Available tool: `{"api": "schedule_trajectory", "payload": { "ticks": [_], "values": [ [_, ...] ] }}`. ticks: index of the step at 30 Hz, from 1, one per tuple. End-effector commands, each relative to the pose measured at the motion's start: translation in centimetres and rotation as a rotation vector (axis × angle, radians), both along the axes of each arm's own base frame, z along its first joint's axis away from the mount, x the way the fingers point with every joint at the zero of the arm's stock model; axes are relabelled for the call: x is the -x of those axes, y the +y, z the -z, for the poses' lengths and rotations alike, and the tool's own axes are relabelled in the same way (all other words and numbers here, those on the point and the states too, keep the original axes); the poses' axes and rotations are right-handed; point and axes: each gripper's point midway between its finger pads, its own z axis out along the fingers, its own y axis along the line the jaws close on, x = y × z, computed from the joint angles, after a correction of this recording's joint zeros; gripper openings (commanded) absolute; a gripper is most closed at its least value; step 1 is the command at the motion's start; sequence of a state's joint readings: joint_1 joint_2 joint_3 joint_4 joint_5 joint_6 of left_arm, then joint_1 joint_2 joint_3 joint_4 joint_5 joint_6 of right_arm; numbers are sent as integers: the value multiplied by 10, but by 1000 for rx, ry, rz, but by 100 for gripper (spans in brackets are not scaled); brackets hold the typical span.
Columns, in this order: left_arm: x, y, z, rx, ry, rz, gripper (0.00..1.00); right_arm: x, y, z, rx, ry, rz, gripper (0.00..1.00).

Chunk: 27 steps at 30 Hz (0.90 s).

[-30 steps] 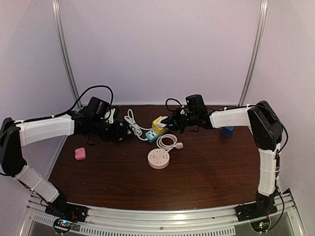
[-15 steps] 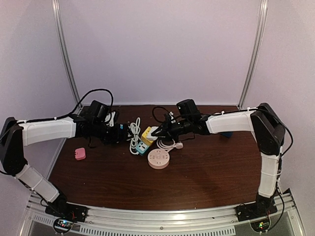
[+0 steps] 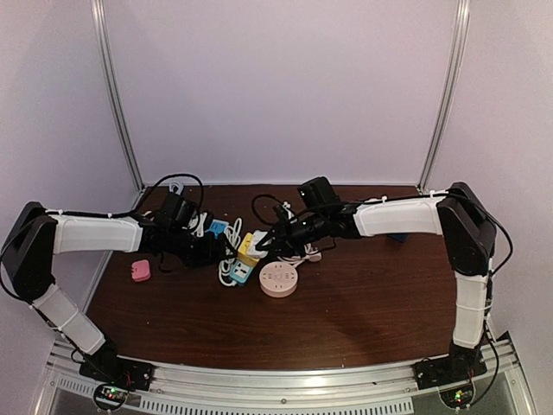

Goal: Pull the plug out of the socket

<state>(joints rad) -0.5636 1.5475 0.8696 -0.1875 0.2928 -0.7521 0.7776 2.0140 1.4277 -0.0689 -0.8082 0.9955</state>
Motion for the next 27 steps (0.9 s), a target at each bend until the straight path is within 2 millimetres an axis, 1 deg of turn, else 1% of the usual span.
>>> {"api": "schedule_trajectory", "payload": {
  "ticks": [1,2,6,10,13,15,16,18,22,25,27],
  "values": [
    [-7,-21,-10,111,-41,60,80,41,-29,48,148,189,-28,2],
    [-8,-23,-10,111,-41,61,78,41,-35,51,158,198,-12,2],
    [-15,-31,-9,119,-41,77,69,35,-56,51,166,214,54,2],
    [-21,-44,0,120,-31,96,54,25,-64,42,169,191,95,5],
    [-26,-53,7,113,-25,92,47,18,-60,42,163,183,97,6],
    [-31,-54,16,93,-16,73,44,11,-54,39,154,168,96,7],
    [-36,-56,16,96,-29,66,42,8,-52,37,151,158,98,7],
    [-38,-56,24,75,-21,50,39,-1,-48,33,149,124,104,8],
    [-36,-51,44,34,19,32,32,-18,-39,22,136,50,116,14],
    [-29,-44,61,-8,70,20,27,-27,-34,17,134,11,120,17],
    [-26,-40,67,-24,82,14,26,-31,-33,15,139,-6,122,18]
  ]
}}
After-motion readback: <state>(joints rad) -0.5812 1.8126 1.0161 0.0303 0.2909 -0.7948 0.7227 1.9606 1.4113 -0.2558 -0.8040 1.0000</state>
